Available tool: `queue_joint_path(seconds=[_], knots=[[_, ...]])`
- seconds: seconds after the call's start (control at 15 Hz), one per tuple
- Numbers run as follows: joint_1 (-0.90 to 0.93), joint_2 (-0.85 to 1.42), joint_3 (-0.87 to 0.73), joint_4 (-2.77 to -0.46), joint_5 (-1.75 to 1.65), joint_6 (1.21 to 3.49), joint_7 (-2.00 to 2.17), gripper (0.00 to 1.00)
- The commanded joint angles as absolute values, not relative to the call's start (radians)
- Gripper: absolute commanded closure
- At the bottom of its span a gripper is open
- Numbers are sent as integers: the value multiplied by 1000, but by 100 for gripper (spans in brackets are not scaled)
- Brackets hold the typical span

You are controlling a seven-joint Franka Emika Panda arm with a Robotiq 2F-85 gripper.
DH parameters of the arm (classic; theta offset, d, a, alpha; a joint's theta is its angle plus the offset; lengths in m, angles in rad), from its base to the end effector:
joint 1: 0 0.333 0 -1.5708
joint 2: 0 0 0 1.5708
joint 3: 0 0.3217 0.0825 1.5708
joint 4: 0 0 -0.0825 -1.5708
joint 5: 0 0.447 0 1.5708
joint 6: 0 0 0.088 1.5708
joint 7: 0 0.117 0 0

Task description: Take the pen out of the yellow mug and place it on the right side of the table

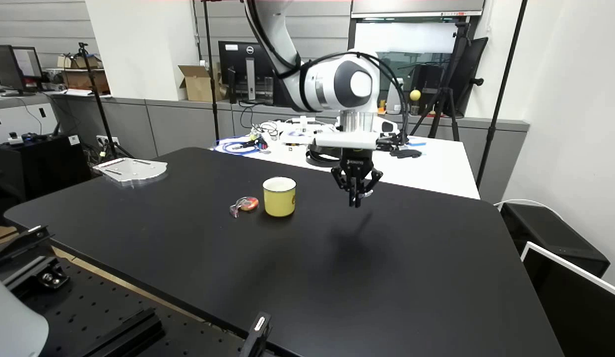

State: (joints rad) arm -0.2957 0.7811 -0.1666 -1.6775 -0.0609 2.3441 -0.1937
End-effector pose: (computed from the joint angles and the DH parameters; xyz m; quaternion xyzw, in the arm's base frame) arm 0.6350 -0.3122 0.0892 0.9912 -0.0906 -0.0761 0.0589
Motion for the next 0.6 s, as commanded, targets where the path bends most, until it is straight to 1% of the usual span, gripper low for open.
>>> queue_joint_path(seconds=[0.0,0.33,0.4,0.47,0.53], knots=[[-273,814,-182,-1698,-71,2414,-119,97],[-256,847,-187,-1700,-72,2442,-85,97],[-252,844,-188,-1704,-73,2440,-85,63],[-247,839,-190,-1709,-76,2447,-84,62],[-244,834,-191,-1708,-76,2442,-82,56]])
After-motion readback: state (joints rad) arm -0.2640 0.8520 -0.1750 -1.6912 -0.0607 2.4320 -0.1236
